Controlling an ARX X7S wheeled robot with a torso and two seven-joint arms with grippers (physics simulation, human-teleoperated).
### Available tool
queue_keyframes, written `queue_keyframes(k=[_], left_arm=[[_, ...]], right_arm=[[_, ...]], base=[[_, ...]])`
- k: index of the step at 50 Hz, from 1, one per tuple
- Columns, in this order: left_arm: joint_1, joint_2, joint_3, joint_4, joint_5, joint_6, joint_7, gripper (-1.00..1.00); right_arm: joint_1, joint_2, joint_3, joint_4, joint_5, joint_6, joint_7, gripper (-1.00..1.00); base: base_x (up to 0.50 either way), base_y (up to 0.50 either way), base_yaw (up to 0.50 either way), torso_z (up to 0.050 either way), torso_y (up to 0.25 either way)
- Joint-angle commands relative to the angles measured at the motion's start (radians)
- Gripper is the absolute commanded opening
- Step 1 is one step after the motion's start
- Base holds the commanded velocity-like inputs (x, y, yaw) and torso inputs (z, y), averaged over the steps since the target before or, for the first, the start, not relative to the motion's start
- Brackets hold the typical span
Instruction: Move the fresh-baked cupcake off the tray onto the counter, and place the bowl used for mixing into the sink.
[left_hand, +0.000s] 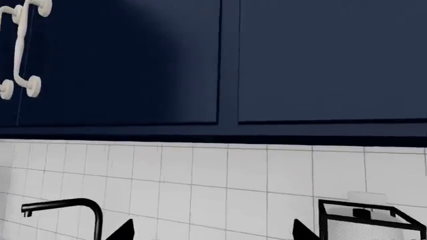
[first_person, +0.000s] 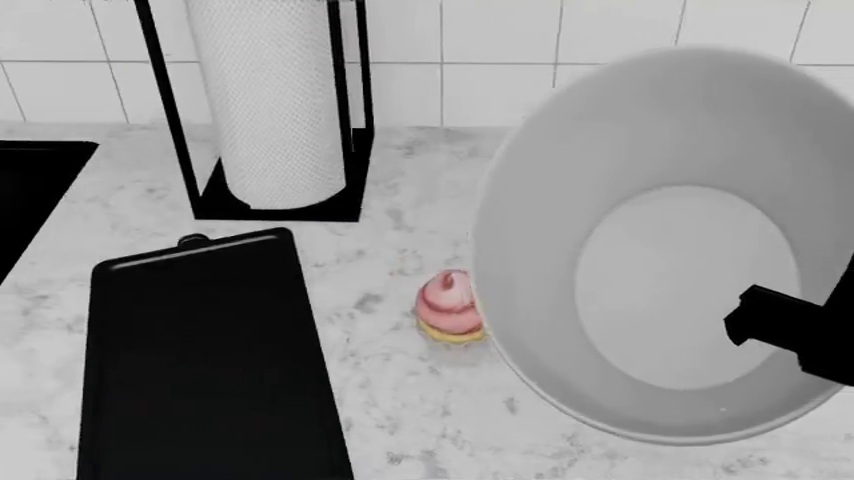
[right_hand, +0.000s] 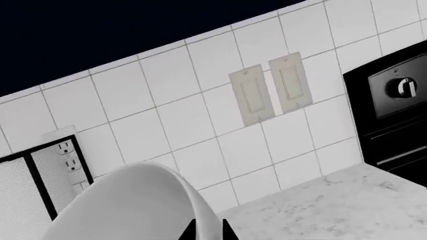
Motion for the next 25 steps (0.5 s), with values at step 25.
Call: queue_keyframes(k=[25], left_arm=[[1.044, 0.277, -1.474, 0.084, -0.149, -0.478, -0.059, 1.00]], right_arm=[[0.036, 0.032, -0.055, -0.071, 0.025, 0.004, 0.062, -1.00]], base=[[0.00, 0.50, 0.00, 0.000, 0.000]])
